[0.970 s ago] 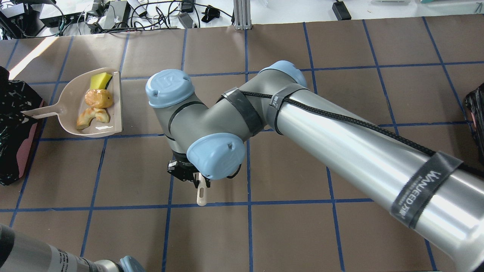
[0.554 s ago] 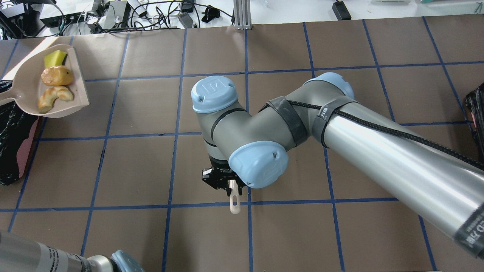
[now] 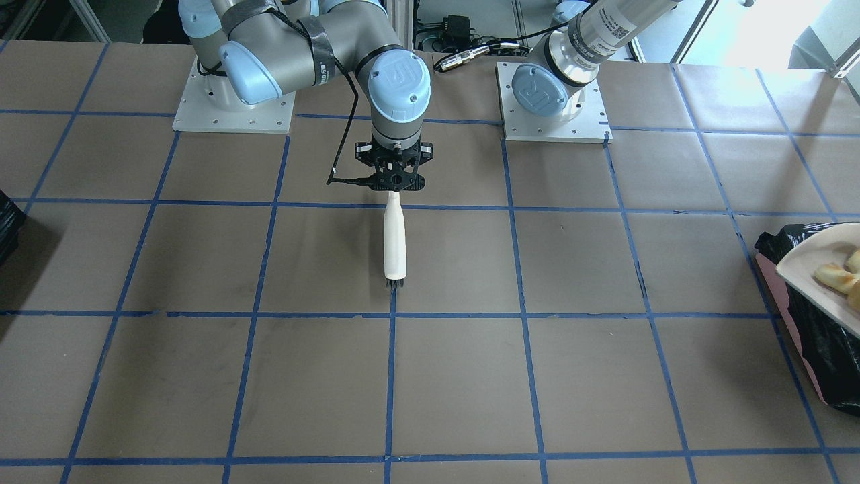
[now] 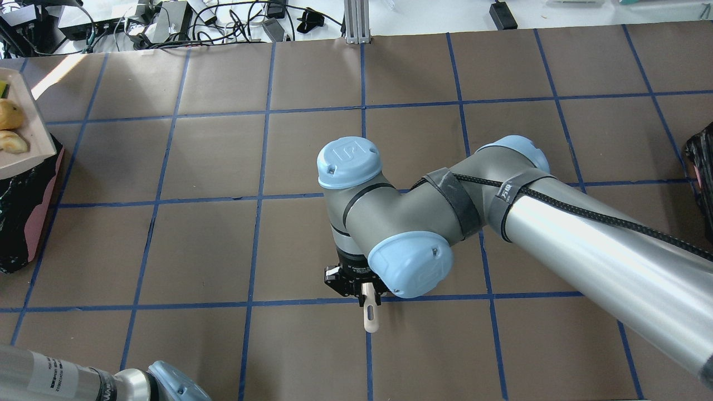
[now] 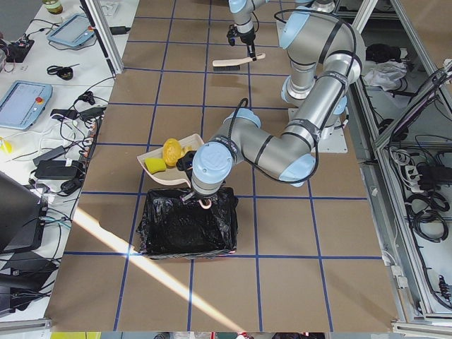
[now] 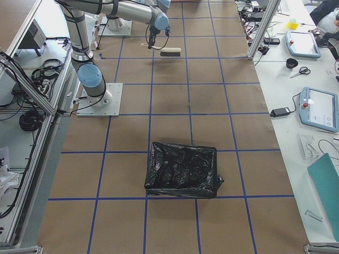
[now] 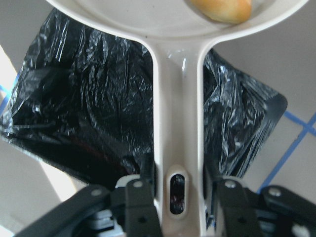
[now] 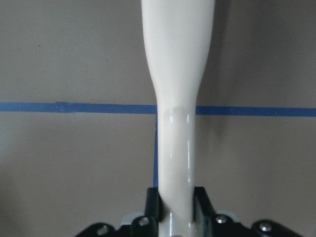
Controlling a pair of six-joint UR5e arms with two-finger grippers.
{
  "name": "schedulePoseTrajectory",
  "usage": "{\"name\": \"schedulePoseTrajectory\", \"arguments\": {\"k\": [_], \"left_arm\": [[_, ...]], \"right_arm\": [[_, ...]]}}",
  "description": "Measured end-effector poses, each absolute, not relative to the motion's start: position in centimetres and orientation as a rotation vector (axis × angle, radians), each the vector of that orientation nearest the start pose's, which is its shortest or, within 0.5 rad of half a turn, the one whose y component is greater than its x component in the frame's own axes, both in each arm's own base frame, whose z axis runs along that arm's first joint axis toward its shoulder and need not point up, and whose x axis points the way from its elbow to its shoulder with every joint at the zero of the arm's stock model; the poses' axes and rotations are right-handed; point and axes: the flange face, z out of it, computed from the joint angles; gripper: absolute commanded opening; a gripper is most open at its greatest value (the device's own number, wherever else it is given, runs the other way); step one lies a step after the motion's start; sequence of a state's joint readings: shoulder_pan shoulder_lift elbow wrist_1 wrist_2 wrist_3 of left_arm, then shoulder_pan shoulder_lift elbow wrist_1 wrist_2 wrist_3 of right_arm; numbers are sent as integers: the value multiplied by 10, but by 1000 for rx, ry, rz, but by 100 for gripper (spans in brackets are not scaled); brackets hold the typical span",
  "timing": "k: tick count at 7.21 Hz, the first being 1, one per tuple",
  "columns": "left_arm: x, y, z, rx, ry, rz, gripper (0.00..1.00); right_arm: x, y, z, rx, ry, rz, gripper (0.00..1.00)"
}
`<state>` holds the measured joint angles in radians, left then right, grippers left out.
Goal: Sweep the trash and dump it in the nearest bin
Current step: 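Tip the dustpan over the black trash bag with the left gripper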
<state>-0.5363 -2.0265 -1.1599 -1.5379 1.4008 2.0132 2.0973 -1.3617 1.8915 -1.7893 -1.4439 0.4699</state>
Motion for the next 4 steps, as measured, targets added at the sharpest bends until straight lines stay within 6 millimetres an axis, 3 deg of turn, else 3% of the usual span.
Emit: {"name": "schedulePoseTrajectory", "arguments": {"k": [2, 4], "left_arm": [[559, -436, 428, 1350, 2822, -186, 0], [593, -410, 417, 1228, 2878, -104, 0]], "right_arm": [[372, -349, 251, -55, 3131, 528, 0], [372, -349, 248, -58, 3132, 530, 0]]}}
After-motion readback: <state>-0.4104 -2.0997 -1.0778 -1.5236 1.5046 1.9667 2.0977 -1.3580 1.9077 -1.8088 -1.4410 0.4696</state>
